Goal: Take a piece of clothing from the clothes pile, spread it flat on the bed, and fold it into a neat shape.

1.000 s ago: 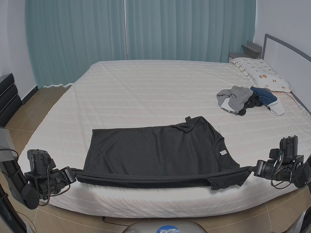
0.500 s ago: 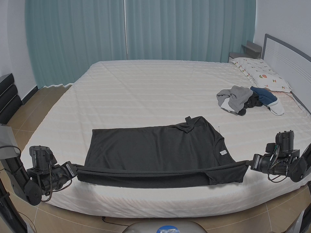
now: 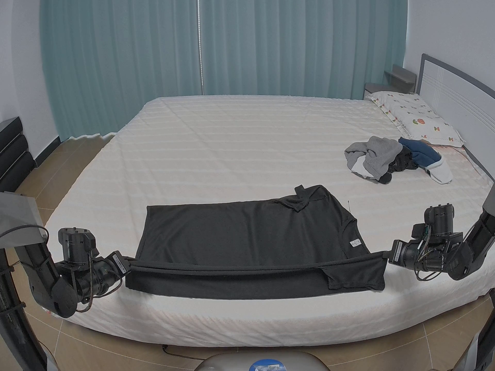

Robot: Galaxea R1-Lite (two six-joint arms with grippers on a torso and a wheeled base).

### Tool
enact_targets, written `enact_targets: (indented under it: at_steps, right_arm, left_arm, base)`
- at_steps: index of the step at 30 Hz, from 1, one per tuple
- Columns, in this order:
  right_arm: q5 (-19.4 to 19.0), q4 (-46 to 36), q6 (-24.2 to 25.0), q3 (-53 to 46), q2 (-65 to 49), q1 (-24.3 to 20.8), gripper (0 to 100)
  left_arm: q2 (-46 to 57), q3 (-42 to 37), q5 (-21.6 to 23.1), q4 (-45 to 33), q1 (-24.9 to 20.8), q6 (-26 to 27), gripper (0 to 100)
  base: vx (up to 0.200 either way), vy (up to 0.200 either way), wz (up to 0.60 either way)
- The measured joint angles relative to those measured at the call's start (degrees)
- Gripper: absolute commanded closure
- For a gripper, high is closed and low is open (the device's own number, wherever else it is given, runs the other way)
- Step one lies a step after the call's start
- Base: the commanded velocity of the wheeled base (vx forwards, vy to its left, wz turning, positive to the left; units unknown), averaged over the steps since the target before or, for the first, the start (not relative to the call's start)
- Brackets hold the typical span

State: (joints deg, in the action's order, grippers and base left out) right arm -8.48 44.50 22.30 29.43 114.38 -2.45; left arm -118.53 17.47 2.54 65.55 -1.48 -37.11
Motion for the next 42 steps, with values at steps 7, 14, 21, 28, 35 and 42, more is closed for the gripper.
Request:
enact_targets:
  at_steps: [7,14,21,28,35,42]
  right_arm:
    - [-0.1,0.4,0.2,2.8,3.6,0.0,100]
    - [-0.4,0.7,1.2,4.3,6.3,0.0,100]
    - [-0.8,1.0,3.8,5.7,8.2,0.0,0]
    - [-0.9,2.1,5.0,7.0,10.0,0.0,0]
    - [-3.2,3.4,10.3,6.8,9.9,0.3,0]
    - [-5.2,3.7,13.8,5.0,8.1,1.0,0]
  left_arm:
    - [-2.6,3.1,-0.1,0.0,0.0,-2.9,100]
    - [-4.5,4.7,-0.1,0.0,0.0,-3.1,100]
    - [-5.8,5.5,-0.1,0.0,-0.1,-3.3,0]
    - [-7.0,6.3,-0.1,0.0,-0.1,-4.7,0]
    - [-6.9,6.1,-0.2,0.0,-0.1,-6.6,0]
    - [-3.3,3.9,0.9,0.0,0.5,-12.2,0]
  base:
    - [0.0,0.0,0.0]
    - [0.0,0.0,0.0]
    - [0.0,0.0,0.0]
    - [0.0,0.0,0.0]
    - [0.0,0.0,0.0]
    - [0.0,0.0,0.0]
